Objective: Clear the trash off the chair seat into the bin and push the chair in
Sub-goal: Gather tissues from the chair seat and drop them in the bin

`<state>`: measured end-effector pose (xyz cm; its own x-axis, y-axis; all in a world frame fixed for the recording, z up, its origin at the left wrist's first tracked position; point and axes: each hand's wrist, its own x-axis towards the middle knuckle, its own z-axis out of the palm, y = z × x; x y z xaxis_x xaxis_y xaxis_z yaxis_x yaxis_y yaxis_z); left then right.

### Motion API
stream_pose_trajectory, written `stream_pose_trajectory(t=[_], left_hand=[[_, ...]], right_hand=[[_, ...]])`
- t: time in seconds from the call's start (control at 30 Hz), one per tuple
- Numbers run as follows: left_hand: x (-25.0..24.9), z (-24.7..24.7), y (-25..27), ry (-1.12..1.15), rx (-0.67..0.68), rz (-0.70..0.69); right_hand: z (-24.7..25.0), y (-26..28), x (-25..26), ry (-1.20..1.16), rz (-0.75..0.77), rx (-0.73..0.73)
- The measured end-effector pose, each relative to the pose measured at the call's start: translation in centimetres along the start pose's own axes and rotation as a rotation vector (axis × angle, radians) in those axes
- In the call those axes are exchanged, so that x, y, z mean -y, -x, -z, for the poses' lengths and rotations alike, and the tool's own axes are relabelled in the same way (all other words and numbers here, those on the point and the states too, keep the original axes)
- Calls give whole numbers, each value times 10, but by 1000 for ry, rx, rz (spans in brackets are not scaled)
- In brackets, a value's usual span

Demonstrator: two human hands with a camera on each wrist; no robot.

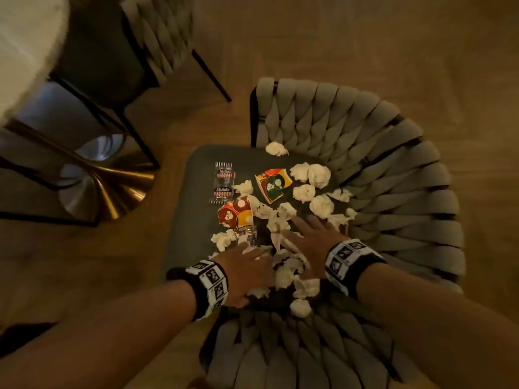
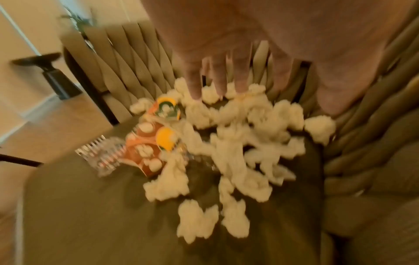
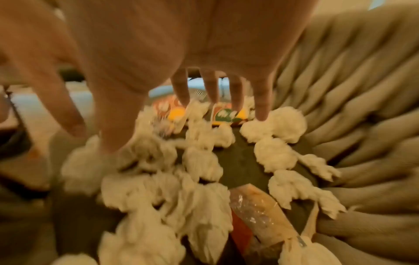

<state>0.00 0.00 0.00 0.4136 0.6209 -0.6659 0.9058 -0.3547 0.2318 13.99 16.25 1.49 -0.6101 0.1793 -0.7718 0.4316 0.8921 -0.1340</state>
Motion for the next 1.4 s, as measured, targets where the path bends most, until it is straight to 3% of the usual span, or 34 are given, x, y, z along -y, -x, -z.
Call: stream_pose_trajectory(t=[0.13,0.23,0.43,0.63,0.77,0.97,1.1,1.23,1.33,1.4], left_hand=[[18,-45,-40,-66,3,-82],[22,-76,-65,-84,-96,-166],[20,-84,-94,-15,-227,-215],[28,-69,-115,-89,-166,-154],[30,-66,-132,33,-313,-150],[30,-47,-121,198,-327,-239],[30,-42,-102,248,-376,-217],[25,-34,-86,378,-324,-187],[26,-26,-79,398,-332,-144],[26,-20,-78,395,-331,-104]], right_hand=[[-18,-52,-2,194,116,51],[-31,-74,-18,268,158,-51],[-30,-108,-46,423,146,-89],[-20,-132,-36,343,155,-183],[-9,-139,-38,270,145,-195],[-3,-135,-39,192,67,-180],[0,-131,-31,71,44,-148],[10,-102,-46,-266,-104,-252],[5,-81,-72,-375,-298,-378],[-4,-79,-87,-399,-429,-325]])
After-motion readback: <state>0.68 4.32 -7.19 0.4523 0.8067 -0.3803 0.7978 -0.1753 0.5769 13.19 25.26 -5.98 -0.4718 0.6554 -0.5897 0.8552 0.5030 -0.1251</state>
